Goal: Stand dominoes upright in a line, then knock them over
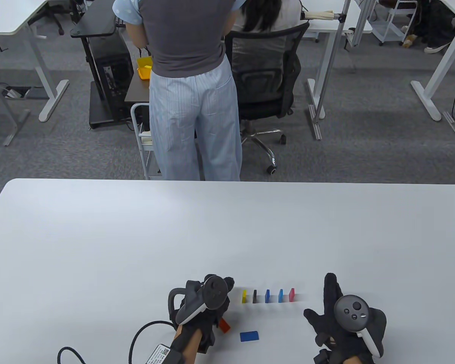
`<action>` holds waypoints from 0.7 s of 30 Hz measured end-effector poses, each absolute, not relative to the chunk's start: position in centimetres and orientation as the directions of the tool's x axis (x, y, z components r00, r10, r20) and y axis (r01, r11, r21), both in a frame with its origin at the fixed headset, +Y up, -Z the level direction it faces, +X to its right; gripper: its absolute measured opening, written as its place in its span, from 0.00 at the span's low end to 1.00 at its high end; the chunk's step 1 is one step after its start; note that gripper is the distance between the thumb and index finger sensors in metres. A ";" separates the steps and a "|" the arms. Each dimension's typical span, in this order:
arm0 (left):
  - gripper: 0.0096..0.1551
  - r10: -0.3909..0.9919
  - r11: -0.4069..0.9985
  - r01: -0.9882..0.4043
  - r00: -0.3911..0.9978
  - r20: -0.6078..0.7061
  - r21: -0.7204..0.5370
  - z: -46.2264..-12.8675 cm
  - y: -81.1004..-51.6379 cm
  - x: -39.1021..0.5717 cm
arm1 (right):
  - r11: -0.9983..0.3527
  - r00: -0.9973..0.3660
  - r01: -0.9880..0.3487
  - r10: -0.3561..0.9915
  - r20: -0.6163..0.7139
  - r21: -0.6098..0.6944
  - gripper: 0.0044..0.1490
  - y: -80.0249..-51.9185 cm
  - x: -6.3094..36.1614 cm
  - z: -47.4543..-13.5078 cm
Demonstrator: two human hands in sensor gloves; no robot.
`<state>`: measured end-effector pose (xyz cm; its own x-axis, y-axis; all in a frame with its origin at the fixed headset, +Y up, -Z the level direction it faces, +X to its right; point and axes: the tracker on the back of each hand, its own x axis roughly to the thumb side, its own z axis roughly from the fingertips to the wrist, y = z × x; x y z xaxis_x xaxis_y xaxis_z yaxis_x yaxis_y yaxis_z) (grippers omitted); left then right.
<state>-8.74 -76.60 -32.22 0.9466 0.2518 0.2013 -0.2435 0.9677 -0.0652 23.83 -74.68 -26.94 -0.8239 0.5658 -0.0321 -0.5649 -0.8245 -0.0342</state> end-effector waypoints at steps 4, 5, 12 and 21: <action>0.29 0.274 0.953 -0.296 0.934 0.227 0.066 -31.8 -76.2 -8.8 | -0.811 -0.810 -0.584 0.585 -0.038 -0.035 0.67 -74.7 24.2 -26.9; 0.30 0.282 0.948 -0.308 0.930 0.235 0.080 -31.7 -76.1 -8.8 | -0.811 -0.810 -0.584 0.585 -0.038 -0.035 0.67 -74.7 24.2 -26.9; 0.28 0.412 0.901 -0.431 0.883 0.226 0.043 -32.0 -76.7 -9.0 | -0.815 -0.815 -0.579 0.579 -0.028 -0.018 0.65 -74.9 23.9 -27.1; 0.20 0.351 0.930 -0.367 0.899 0.262 0.013 -32.3 -77.1 -7.7 | -0.819 -0.819 -0.574 0.574 -0.016 0.007 0.63 -75.2 23.6 -27.2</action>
<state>-7.73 -77.09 -32.28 0.8988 0.3512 0.2623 -0.3671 0.9301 0.0125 23.64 -75.20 -27.21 -0.8187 0.5740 -0.0159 -0.5742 -0.8187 0.0068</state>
